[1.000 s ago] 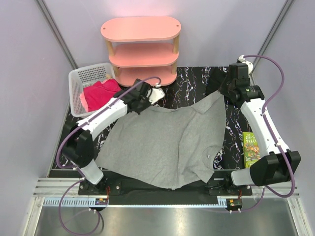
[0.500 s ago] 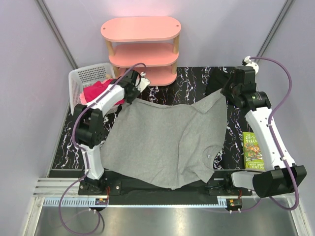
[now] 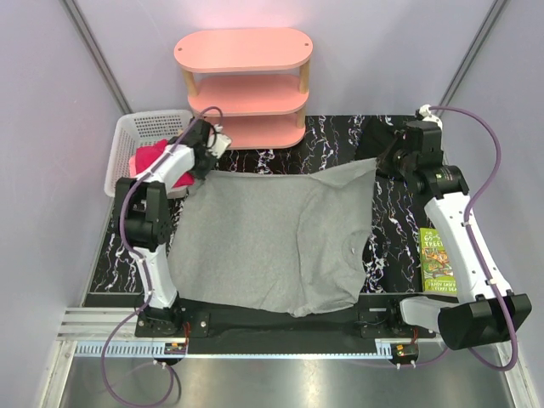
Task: Fold and stack the t-shirts
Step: Flatten the tshirt out
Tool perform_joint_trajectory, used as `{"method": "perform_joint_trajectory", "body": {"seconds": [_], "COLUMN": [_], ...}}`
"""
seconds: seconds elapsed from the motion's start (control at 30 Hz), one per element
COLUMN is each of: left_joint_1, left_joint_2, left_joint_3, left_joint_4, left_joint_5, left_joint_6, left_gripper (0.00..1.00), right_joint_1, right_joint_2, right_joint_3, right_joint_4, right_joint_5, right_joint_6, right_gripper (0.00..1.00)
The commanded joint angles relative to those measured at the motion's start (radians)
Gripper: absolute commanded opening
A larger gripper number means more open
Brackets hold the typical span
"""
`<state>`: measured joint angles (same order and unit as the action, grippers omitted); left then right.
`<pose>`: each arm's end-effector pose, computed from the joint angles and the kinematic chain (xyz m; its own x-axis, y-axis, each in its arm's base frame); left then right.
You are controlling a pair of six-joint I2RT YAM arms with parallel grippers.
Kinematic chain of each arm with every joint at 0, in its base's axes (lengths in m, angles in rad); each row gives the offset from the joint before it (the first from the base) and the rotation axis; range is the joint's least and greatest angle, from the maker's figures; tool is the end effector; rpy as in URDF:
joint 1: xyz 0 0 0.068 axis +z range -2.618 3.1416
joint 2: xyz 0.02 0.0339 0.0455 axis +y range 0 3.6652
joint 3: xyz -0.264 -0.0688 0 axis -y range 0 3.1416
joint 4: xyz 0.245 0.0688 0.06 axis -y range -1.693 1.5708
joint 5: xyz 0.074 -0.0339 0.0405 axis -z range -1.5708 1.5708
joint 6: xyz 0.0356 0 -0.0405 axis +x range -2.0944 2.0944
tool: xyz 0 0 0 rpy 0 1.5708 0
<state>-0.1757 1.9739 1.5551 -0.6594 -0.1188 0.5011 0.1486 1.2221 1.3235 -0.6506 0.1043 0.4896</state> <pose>0.4177 -0.0699 0.2152 -0.7040 0.6094 -0.3646 0.5206 0.7921 0.3188 0.2585 0.0349 0.3890 -0.4836 0.4005 -0.7783 0.1903 0.9160 0.3532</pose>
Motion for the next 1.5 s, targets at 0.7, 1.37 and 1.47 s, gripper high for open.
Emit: {"method": "perform_joint_trajectory", "body": {"seconds": [0.7,1.37,1.47], "left_joint_1": [0.004,-0.004,-0.004], "left_joint_2": [-0.57,-1.138,-1.143], "left_joint_3": [-0.055,0.15,-0.017], "left_joint_4": [-0.187,-0.783,-0.682], "left_joint_5": [0.113,0.288,0.262], "left_joint_6": [-0.03,-0.019,-0.013], "left_gripper": [0.0,0.0,0.0], "right_joint_1": [-0.003,-0.003,-0.004], "right_joint_2": [-0.139,-0.355,-0.389], "right_joint_3": [0.149,0.82,0.531], "right_joint_4": [-0.118,-0.704,-0.571], "right_joint_5": [-0.078,-0.214,-0.132], "right_joint_6": [-0.009,0.05,0.067], "right_gripper": [0.0,0.0,0.0]}}
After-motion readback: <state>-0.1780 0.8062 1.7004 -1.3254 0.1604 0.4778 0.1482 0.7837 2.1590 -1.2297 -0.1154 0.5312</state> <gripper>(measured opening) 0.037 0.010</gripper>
